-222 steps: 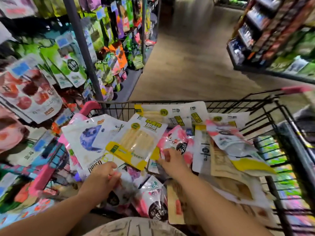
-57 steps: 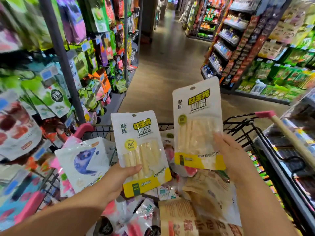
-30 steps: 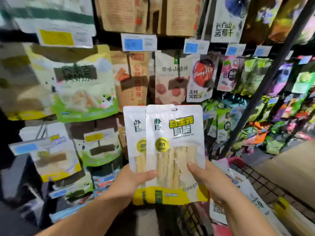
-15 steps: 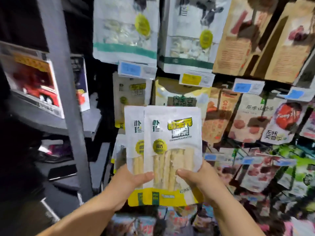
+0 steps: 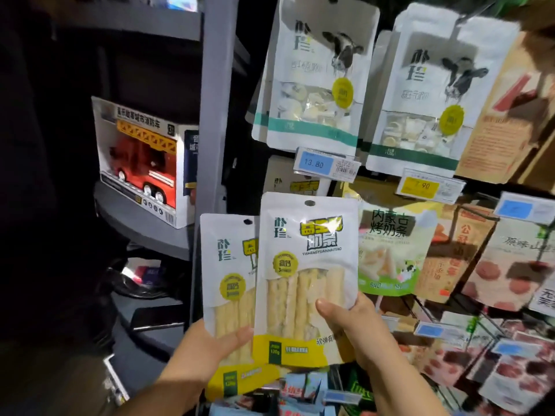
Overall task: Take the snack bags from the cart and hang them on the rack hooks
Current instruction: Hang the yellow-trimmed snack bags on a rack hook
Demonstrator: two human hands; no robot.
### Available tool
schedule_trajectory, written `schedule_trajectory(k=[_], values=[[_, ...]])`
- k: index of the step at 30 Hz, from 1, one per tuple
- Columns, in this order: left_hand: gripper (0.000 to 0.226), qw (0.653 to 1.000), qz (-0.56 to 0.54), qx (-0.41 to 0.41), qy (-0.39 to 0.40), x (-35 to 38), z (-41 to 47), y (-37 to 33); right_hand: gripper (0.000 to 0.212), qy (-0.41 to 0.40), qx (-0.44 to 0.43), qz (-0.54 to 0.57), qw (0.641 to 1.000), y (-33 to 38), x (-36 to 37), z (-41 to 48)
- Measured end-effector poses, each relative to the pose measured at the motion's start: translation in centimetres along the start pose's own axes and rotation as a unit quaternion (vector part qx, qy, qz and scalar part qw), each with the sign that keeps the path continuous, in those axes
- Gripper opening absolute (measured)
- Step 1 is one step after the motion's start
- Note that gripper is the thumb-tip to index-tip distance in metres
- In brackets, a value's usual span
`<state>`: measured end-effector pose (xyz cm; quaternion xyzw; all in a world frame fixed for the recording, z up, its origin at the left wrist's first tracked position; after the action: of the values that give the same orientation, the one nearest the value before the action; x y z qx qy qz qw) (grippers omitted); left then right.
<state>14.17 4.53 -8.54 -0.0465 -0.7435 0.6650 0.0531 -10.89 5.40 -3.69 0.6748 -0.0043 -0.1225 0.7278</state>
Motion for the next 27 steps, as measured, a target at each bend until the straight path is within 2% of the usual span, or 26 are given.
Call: schedule_trajectory(k=[3, 8, 10, 12, 15, 16, 19, 20, 22, 25, 27], values=[[0.024, 1.0, -0.011, 0.002, -0.025, -1.1, -0.2, 0.3, 0.031, -0.011, -0.006, 0.009, 1.0, 0.9, -0.8, 1.6], [0.03, 0.998, -0.008, -0.02, -0.067, -2.2, -0.3, 1.2, 0.048, -0.005, -0.017, 0.005, 1.0, 1.4, -1.1, 3.7], [0.031, 0.998, -0.007, -0.026, -0.064, -2.2, -0.6, 1.4, 0.037, 0.0, -0.018, 0.007, 1.0, 1.4, -1.1, 4.4], [0.052, 0.998, -0.001, -0.033, -0.051, -2.2, -0.8, 1.4, 0.031, 0.004, -0.023, 0.007, 1.0, 1.3, -1.1, 5.0], [0.087, 0.999, 0.001, -0.029, -0.045, -2.5, -1.0, 1.1, 0.044, 0.014, -0.028, 0.0, 1.0, 1.2, -0.9, 5.7], [0.087, 0.998, -0.006, -0.031, -0.045, -2.6, -1.0, 1.1, 0.048, 0.019, -0.031, -0.002, 0.999, 1.2, -0.9, 5.9], [0.052, 0.997, -0.04, -0.038, -0.052, -2.5, -0.9, 0.9, 0.058, 0.041, -0.031, -0.002, 0.999, 1.1, -0.6, 6.6], [0.047, 0.997, -0.046, -0.04, -0.051, -2.4, -1.0, 0.9, 0.059, 0.045, -0.032, 0.003, 0.998, 1.1, -0.6, 6.7], [0.055, 0.997, -0.054, -0.038, -0.043, -2.3, -1.1, 0.9, 0.057, 0.05, -0.029, 0.009, 0.998, 1.0, -0.7, 7.1], [0.074, 0.997, -0.066, -0.036, -0.036, -2.4, -1.5, 0.7, 0.041, 0.056, -0.029, 0.015, 0.998, 1.0, -0.5, 7.7], [0.078, 0.996, -0.073, -0.031, -0.031, -2.5, -1.7, 0.6, 0.035, 0.058, -0.021, 0.031, 0.998, 0.9, -0.4, 8.1]])
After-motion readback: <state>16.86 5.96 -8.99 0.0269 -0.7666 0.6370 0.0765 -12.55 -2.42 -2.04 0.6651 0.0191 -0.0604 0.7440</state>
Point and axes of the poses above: each hand's wrist, its own z-axis towards the middle knuckle, its own x-axis out of the palm, y = z × x, the point moved 6 cm from there along z, towards the middle knuckle, and after that the axes turned 1 degree about -z, right-handed, at the moved point
